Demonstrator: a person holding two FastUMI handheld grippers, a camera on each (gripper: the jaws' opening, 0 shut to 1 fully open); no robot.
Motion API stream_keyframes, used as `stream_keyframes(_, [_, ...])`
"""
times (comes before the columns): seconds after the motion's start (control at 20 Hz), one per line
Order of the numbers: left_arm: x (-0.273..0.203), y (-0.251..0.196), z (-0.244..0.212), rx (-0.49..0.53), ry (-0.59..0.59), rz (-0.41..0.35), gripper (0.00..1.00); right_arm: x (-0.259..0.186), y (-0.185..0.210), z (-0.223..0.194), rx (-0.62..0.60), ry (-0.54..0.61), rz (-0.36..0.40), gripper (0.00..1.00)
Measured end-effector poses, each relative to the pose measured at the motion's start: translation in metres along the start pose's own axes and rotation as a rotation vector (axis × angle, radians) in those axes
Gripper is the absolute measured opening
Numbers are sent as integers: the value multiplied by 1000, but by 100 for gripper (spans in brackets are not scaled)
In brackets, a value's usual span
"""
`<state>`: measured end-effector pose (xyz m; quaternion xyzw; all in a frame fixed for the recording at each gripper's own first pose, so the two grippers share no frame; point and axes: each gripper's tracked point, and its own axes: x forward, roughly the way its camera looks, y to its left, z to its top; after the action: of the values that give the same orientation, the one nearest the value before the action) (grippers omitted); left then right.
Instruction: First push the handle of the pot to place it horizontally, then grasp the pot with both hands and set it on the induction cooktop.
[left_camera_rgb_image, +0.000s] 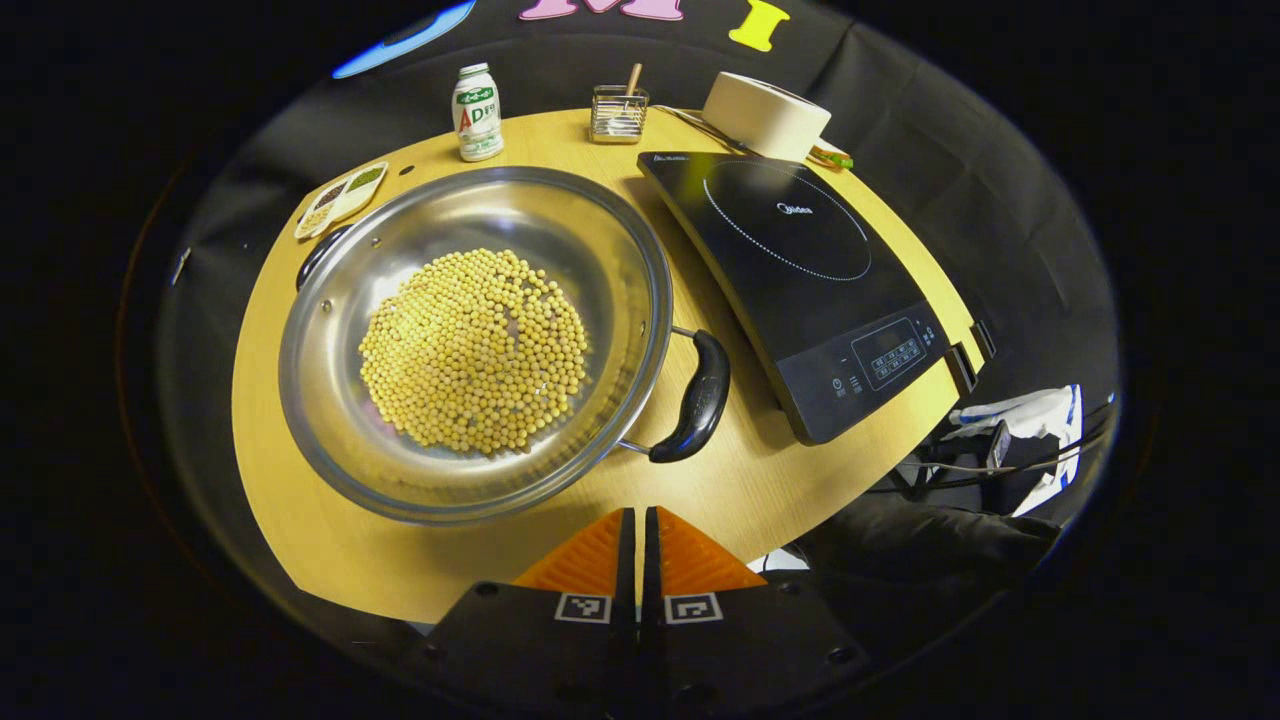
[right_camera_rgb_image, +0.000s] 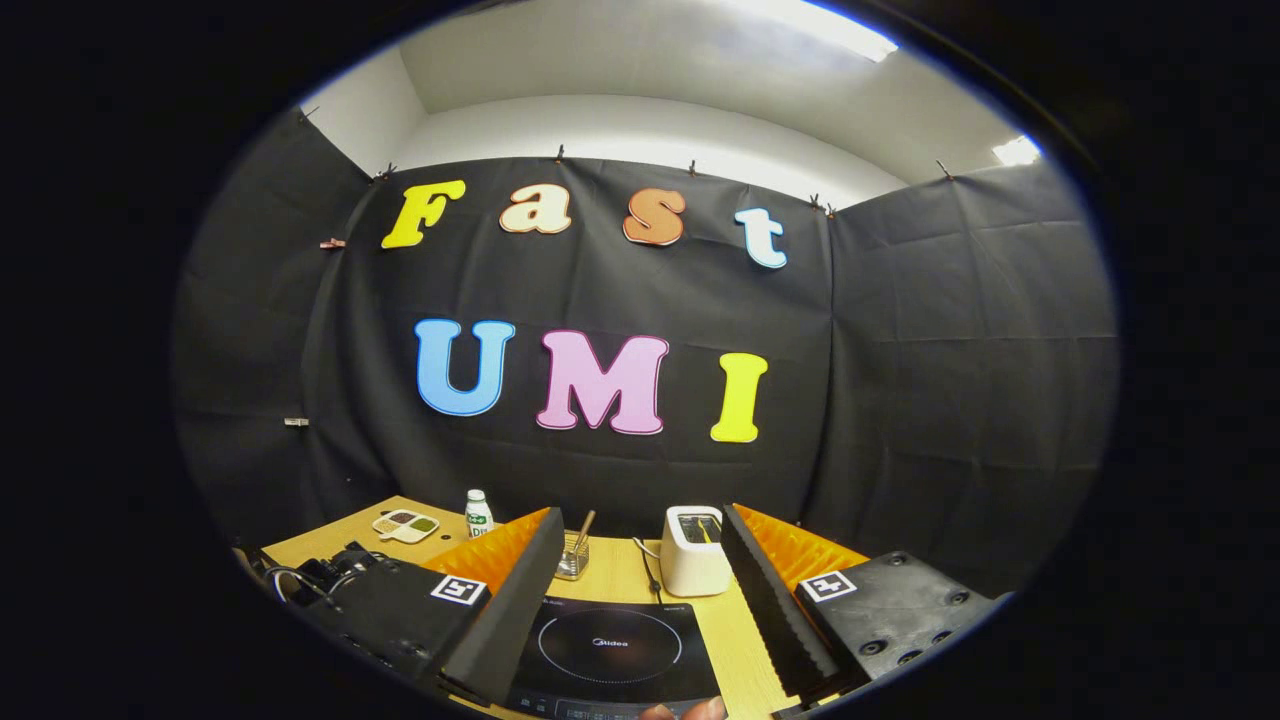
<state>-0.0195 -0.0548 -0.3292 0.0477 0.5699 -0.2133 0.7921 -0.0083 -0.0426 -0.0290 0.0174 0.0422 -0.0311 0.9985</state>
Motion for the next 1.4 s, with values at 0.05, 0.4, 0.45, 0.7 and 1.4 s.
stream_keyframes(0.05, [3,1,3,3,3,3,5,-1,-3,-1,0,2,-4,98])
stream_keyframes(0.4, [17,-2,25,14,5,10,5,-2,-23,-6,4,18,-35,98])
stream_keyframes(0.45, [19,-3,28,18,6,13,5,-1,-24,-6,5,18,-38,99])
stream_keyframes(0.7, [27,-12,47,8,-6,10,5,0,-34,-10,1,28,-45,98])
stream_keyframes(1.4, [53,-17,122,-32,-56,39,5,8,-53,-21,-31,48,-45,98])
